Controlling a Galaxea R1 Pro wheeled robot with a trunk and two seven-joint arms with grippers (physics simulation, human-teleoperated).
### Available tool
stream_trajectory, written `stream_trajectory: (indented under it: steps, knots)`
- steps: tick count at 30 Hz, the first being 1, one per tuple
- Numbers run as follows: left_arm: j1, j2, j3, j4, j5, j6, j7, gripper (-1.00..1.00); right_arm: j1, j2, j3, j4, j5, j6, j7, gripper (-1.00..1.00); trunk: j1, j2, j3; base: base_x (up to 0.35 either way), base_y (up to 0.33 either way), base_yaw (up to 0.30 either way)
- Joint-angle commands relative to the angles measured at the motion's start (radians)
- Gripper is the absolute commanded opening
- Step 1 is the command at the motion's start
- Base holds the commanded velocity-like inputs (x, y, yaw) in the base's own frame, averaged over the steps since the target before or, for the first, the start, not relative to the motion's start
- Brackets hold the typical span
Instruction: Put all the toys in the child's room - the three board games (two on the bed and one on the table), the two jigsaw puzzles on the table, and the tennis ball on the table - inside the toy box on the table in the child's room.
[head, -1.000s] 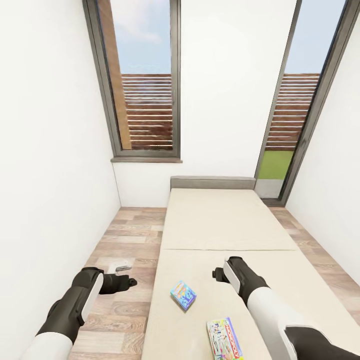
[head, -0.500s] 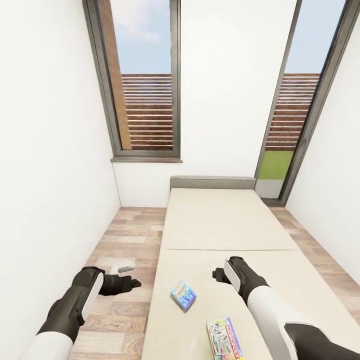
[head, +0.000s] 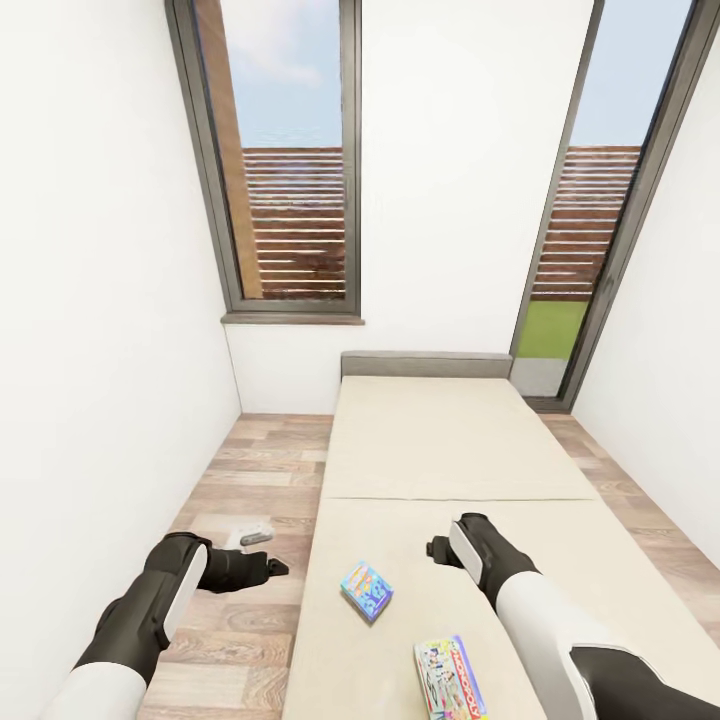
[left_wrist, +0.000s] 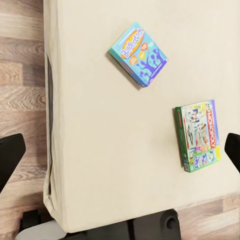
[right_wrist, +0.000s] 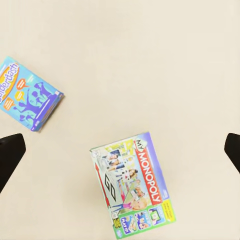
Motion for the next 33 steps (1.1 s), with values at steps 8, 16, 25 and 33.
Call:
stream_trajectory:
  steps: [8, 16, 25, 33]
  knots:
    - [-0.001, 0.0, 0.001, -0.001, 0.009, 0.008, 0.002, 1.0, -0.001, -0.003, -0.004, -0.002, -0.011, 0.006, -0.006, 1.0, 0.031, -0.058, -0.027, 0.0, 0.0, 0.0]
    - [-0.001, 0.002, 0.002, -0.001, 0.009, 0.009, 0.0, 1.0, -0.001, 0.0, -0.001, -0.004, -0.009, 0.001, -0.004, 1.0, 0.062, -0.114, -0.052, 0.0, 0.0, 0.0]
    - [0.0, -0.001, 0.002, 0.005, 0.016, 0.009, 0.004, 1.0, 0.001, 0.01, 0.004, -0.009, -0.003, -0.008, -0.001, 1.0, 0.092, -0.17, -0.077, 0.0, 0.0, 0.0]
    - [-0.001, 0.0, 0.003, 0.007, 0.011, -0.007, 0.004, 1.0, 0.001, 0.008, 0.005, -0.012, -0.006, -0.025, 0.002, 1.0, 0.092, -0.17, -0.077, 0.0, 0.0, 0.0]
